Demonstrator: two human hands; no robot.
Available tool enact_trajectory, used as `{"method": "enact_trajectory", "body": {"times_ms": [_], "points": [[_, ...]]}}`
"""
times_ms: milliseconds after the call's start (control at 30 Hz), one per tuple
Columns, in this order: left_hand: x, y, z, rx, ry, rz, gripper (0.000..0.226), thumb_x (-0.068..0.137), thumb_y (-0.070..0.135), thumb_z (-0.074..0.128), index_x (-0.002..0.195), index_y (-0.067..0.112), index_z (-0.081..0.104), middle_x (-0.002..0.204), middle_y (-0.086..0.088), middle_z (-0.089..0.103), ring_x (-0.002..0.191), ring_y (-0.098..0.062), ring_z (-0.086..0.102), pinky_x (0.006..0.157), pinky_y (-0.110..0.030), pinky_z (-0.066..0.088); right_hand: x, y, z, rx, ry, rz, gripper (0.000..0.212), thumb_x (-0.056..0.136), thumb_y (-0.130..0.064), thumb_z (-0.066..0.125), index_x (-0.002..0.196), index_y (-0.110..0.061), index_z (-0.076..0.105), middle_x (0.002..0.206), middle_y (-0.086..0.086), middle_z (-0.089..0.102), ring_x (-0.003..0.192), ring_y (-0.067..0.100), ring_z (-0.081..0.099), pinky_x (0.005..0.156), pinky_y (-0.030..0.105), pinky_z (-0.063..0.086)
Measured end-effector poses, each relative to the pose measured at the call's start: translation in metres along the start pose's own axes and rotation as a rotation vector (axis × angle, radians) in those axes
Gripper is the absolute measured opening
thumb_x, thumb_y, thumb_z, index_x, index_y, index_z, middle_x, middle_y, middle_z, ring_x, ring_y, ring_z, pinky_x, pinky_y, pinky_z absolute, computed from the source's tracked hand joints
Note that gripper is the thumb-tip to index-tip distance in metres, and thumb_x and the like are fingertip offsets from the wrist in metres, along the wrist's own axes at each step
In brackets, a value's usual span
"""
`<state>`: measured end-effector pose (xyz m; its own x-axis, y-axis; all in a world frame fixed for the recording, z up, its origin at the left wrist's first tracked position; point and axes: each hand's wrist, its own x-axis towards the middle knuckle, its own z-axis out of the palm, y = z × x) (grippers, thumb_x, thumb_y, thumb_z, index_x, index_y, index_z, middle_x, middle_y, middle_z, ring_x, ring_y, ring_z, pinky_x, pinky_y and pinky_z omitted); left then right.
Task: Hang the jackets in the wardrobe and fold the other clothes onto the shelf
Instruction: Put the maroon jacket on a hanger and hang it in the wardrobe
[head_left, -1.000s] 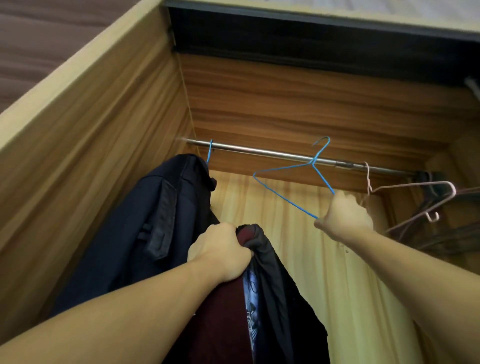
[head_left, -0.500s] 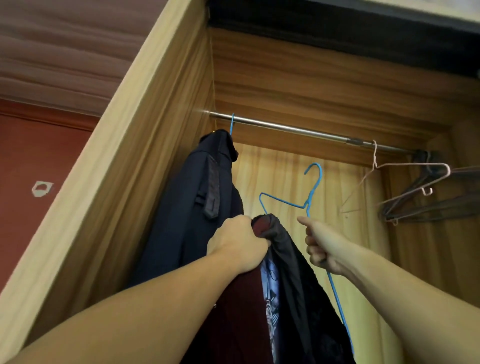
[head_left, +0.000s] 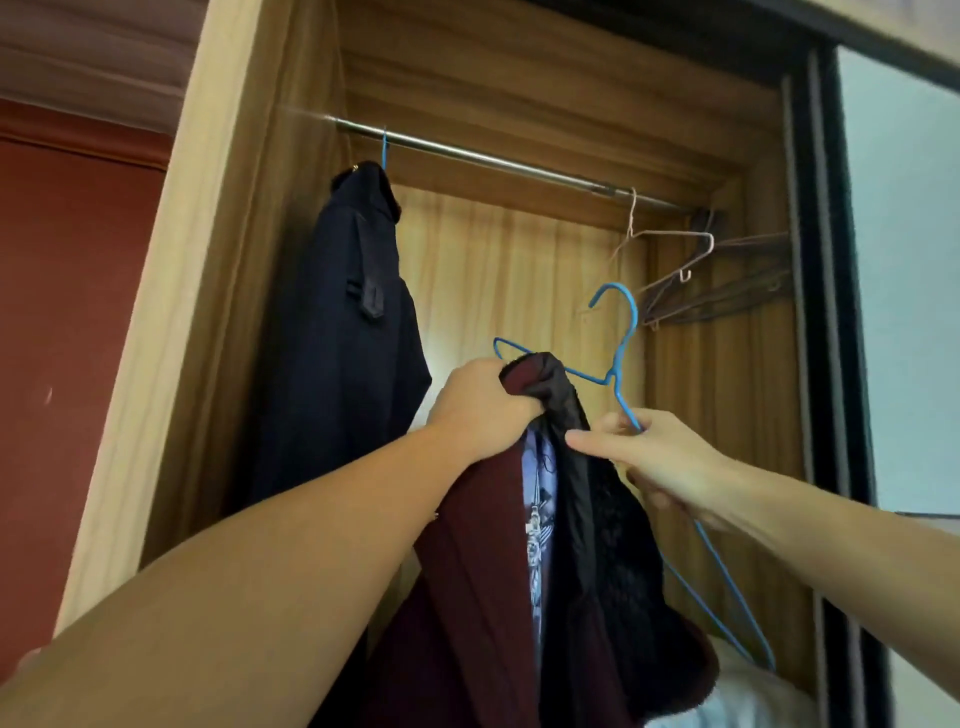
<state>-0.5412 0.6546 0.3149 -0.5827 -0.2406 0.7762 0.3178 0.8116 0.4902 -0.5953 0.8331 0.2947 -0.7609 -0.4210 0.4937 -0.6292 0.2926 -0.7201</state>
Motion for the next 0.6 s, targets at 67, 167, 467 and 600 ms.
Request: {"method": "enact_trajectory", "body": {"times_ms": [67, 167, 467, 600], "points": [[-0.017, 0.019, 0.003, -0.058, -0.022, 0.041, 0.036, 0.079, 0.023, 0.074, 0.056, 0.022, 0.047, 0.057, 0.007, 0.05, 0.053, -0.009, 0.046, 0.046, -0.017, 0.033, -0.033, 0.01, -0.015, -0.113, -0.022, 0.007, 0.035, 0.07, -0.039, 0.085, 0.086, -0.015, 0.064, 0.049, -0.011, 0.049, 0.036, 0.002, 0.045, 0.04, 0.014, 0.035], [-0.047, 0.051, 0.013, -0.1, -0.088, 0.096, 0.027, 0.08, 0.022, 0.074, 0.062, 0.018, 0.054, 0.061, 0.006, 0.052, 0.054, -0.005, 0.046, 0.045, -0.013, 0.032, -0.077, 0.034, -0.034, -0.157, -0.049, 0.053, 0.034, 0.063, -0.032, 0.085, 0.089, -0.015, 0.074, 0.079, -0.002, 0.075, 0.075, 0.013, 0.073, 0.082, 0.034, 0.058], [-0.146, 0.135, 0.043, -0.166, -0.299, 0.156, 0.016, 0.077, 0.027, 0.081, 0.078, 0.018, 0.068, 0.07, 0.011, 0.064, 0.057, 0.008, 0.054, 0.05, -0.007, 0.037, -0.206, 0.051, -0.089, -0.173, 0.432, 0.119, 0.019, 0.089, -0.032, 0.066, 0.086, -0.015, 0.071, 0.079, 0.004, 0.068, 0.075, 0.019, 0.064, 0.065, 0.027, 0.048], [-0.172, 0.149, 0.044, -0.154, -0.489, 0.28, 0.039, 0.065, 0.038, 0.088, 0.094, 0.02, 0.071, 0.09, 0.012, 0.072, 0.082, -0.002, 0.064, 0.073, -0.02, 0.048, -0.255, 0.047, -0.123, -0.458, 0.466, 0.169, 0.027, 0.091, -0.034, 0.062, 0.081, -0.009, 0.064, 0.072, 0.007, 0.059, 0.075, 0.026, 0.058, 0.062, 0.029, 0.038]]}}
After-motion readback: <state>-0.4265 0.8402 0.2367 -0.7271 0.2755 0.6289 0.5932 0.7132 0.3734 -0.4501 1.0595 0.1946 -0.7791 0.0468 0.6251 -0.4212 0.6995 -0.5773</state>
